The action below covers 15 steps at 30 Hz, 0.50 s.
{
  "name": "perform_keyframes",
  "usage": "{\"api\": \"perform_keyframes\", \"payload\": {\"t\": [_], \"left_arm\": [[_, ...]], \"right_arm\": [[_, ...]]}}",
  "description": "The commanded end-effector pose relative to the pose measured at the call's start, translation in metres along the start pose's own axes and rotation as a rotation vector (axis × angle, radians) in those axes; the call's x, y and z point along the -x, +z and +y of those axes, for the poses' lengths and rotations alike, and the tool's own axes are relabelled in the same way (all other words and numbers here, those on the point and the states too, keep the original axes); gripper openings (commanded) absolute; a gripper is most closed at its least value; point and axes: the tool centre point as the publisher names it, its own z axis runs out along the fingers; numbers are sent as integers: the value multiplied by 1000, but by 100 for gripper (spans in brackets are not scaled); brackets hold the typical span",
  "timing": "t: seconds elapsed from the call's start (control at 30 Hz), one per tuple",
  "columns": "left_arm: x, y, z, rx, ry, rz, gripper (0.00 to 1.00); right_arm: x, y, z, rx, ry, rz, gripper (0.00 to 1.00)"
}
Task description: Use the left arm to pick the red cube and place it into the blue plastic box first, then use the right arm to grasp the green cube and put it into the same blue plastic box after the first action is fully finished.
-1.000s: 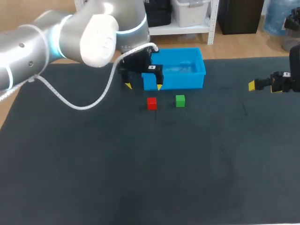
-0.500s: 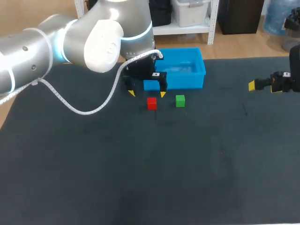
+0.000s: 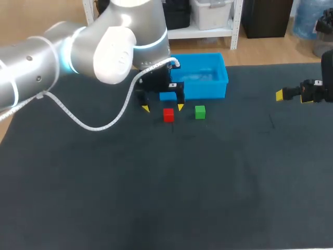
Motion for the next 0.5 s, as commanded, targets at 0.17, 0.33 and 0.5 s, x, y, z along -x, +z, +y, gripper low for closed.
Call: {"api": "perform_keyframes", "payload": {"t": [0.17,0.33,0.5], "left_arm": [[10,8,-3,18,-9,20,100],[15,10,-6,31,-3,27,100],[18,15,-9,42,7,42,100]], "right_arm": [[0,0,-1,2,-1,1,100],[0,0,-1,2,-1,1,100],[0,0,-1,2,-1,1,100]]}}
